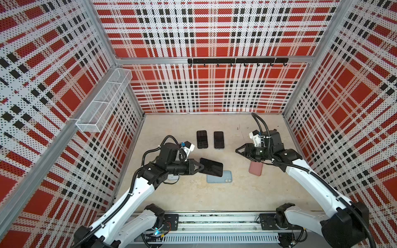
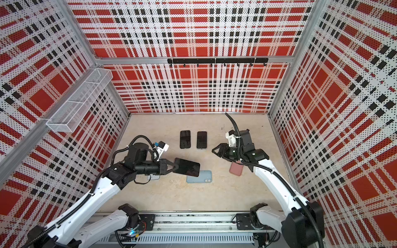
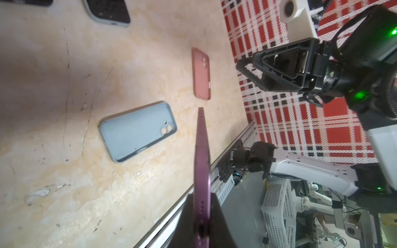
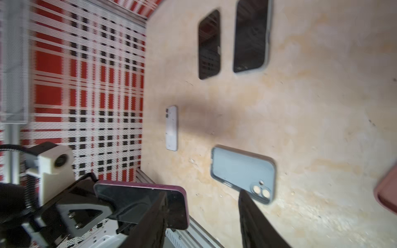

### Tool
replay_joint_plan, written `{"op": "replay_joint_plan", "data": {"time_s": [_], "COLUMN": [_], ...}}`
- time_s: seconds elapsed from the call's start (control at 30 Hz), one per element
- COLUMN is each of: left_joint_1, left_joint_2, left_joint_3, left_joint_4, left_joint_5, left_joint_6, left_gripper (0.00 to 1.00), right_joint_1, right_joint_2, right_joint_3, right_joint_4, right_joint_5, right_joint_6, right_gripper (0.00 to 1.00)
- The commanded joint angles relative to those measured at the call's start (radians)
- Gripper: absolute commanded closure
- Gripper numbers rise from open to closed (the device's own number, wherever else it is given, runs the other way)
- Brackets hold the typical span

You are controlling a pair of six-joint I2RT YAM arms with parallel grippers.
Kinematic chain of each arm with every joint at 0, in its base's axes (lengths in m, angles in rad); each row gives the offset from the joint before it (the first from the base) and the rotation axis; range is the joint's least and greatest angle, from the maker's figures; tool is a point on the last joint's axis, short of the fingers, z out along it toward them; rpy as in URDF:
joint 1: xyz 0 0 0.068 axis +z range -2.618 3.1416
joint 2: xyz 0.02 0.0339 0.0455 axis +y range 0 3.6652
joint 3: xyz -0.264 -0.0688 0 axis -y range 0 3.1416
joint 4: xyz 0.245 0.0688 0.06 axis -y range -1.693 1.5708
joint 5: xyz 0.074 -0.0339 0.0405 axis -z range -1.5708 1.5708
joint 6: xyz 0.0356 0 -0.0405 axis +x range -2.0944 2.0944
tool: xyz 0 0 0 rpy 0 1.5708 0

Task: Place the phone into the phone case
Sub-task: 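Lower the phone toward the case with left gripper while right moves to case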

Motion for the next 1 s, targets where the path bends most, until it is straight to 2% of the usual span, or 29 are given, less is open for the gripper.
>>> {"op": "replay_joint_plan", "data": {"time_s": [0.0,0.23,0.53,0.97], "left_joint_1": [-0.03,-0.06,-0.08,-0.145], "left_joint_2": [0.03,0.128,0.175,0.258], "left_joint_3": [-0.036,-0.121,-0.195,-0.216], "left_joint_4": [0.079,0.278,0.407,0.492], "left_joint_5": [-0.04,-0.119,-0.165,-0.196], "left_joint_6": [-0.019,-0.139,-0.238,-0.278], "left_gripper": [1.0,1.0,1.0,1.0], "right_joint_1": [0.016,0.07,0.126,0.151], "right_joint_2": [0.044,0.068,0.138,0.211], "right_joint_3": [-0.06,-0.142,-0.182,-0.214], "right_joint_4": [-0.087,-0.011,0.081,0.137], "right_joint_5": [0.037,0.05,0.053,0.078], "right_joint_6": [-0.036,0.018,0.061,0.081], "right_gripper": [0.46,0.45,0.44,0.42]}}
